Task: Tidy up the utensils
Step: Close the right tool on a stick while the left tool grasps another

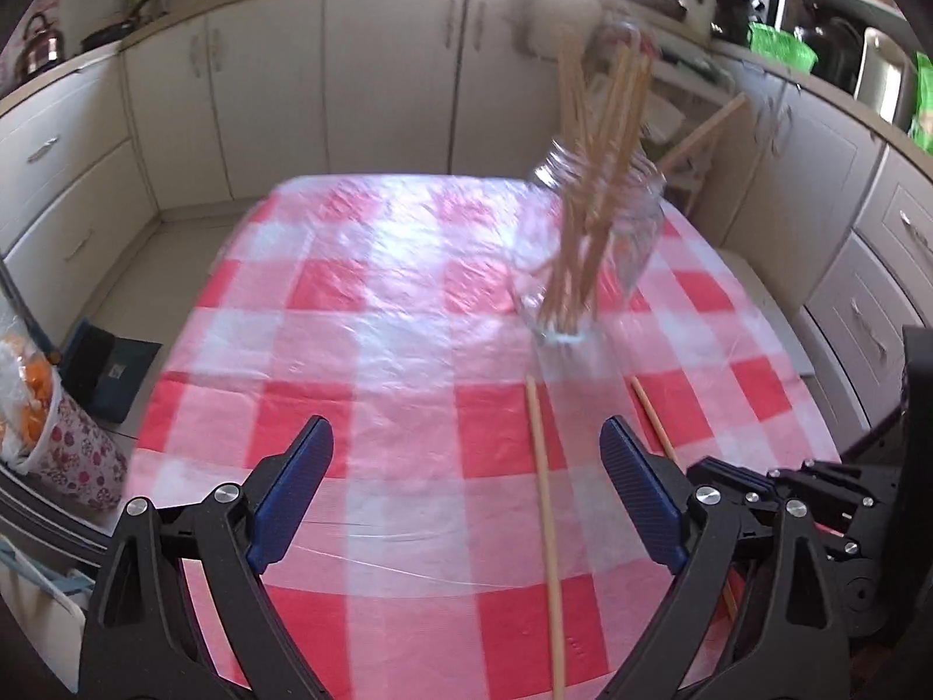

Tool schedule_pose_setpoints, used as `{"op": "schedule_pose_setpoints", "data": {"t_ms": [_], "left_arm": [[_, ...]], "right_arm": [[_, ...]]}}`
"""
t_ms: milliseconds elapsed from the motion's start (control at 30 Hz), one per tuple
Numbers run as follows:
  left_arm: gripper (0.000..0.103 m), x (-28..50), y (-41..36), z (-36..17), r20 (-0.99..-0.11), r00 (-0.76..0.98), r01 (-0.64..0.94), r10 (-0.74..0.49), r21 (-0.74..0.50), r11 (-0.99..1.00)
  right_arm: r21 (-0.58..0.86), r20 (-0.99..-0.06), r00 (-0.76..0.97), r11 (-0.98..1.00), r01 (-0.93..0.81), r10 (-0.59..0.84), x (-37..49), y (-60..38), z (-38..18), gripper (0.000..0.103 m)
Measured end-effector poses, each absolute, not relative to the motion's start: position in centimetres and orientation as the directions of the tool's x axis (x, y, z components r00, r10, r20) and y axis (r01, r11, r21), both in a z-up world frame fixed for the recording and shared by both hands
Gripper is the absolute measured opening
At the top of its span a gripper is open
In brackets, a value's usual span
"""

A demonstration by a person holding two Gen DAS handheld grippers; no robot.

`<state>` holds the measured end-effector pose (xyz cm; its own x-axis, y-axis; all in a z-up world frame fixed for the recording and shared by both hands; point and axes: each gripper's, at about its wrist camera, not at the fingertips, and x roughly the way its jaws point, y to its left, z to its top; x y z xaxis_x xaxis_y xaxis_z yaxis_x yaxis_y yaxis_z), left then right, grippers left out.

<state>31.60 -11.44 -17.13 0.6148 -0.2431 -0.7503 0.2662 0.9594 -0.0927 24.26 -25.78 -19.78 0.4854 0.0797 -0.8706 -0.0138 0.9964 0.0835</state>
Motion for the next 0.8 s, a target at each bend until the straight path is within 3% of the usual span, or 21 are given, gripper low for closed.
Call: {"op": "schedule_pose_setpoints", "data": {"t_ms": [200, 267, 300, 400, 467, 500, 600, 667, 800], "left_arm": [[0.082, 32.6, -14.2, -18.6, -0.776, 0.599, 0.302, -0.196, -0.008, 0.953], [0.077, 32.9, -14.6, -19.2, -0.789, 0.584, 0.308, -0.192, -0.003, 0.951], [0.075, 33.1, -14.6, -19.5, -0.795, 0.575, 0.311, -0.191, -0.004, 0.951], [0.065, 33.5, -15.2, -20.6, -0.816, 0.542, 0.321, -0.199, -0.018, 0.947], [0.06, 33.7, -15.7, -21.3, -0.825, 0.529, 0.331, -0.197, -0.013, 0.943], [0.058, 33.7, -15.9, -21.5, -0.83, 0.521, 0.338, -0.197, -0.012, 0.941], [0.044, 33.8, -16.3, -21.8, -0.831, 0.523, 0.348, -0.191, 0.003, 0.937], [0.006, 33.6, -16.9, -21.5, -0.836, 0.503, 0.39, -0.217, -0.004, 0.921], [0.005, 33.6, -16.9, -20.8, -0.839, 0.481, 0.408, -0.255, -0.044, 0.912]], "right_arm": [[0.12, -0.86, 0.496, 0.992, -0.035, 0.122, 25.1, -26.1, -20.2, 0.006], [0.128, -0.852, 0.508, 0.991, -0.037, 0.129, 25.2, -26.3, -20.1, 0.045], [0.114, -0.847, 0.519, 0.993, -0.043, 0.12, 25.2, -26.2, -20.0, 0.046], [0.077, -0.85, 0.516, 0.993, -0.085, 0.109, 25.4, -25.3, -20.1, 0.042], [0.034, -0.858, 0.506, 0.994, -0.107, 0.084, 25.7, -24.7, -20.5, 0.029], [0.016, -0.857, 0.511, 0.994, -0.112, 0.072, 25.8, -24.6, -20.5, 0.027], [-0.008, -0.857, 0.512, 0.991, -0.132, 0.062, 25.7, -24.4, -20.5, 0.007], [0.003, -0.858, 0.509, 0.992, -0.127, 0.068, 25.6, -24.8, -20.5, 0.006], [0.14, -0.852, 0.502, 0.989, -0.057, 0.15, 25.4, -27.0, -20.3, 0.006]]}}
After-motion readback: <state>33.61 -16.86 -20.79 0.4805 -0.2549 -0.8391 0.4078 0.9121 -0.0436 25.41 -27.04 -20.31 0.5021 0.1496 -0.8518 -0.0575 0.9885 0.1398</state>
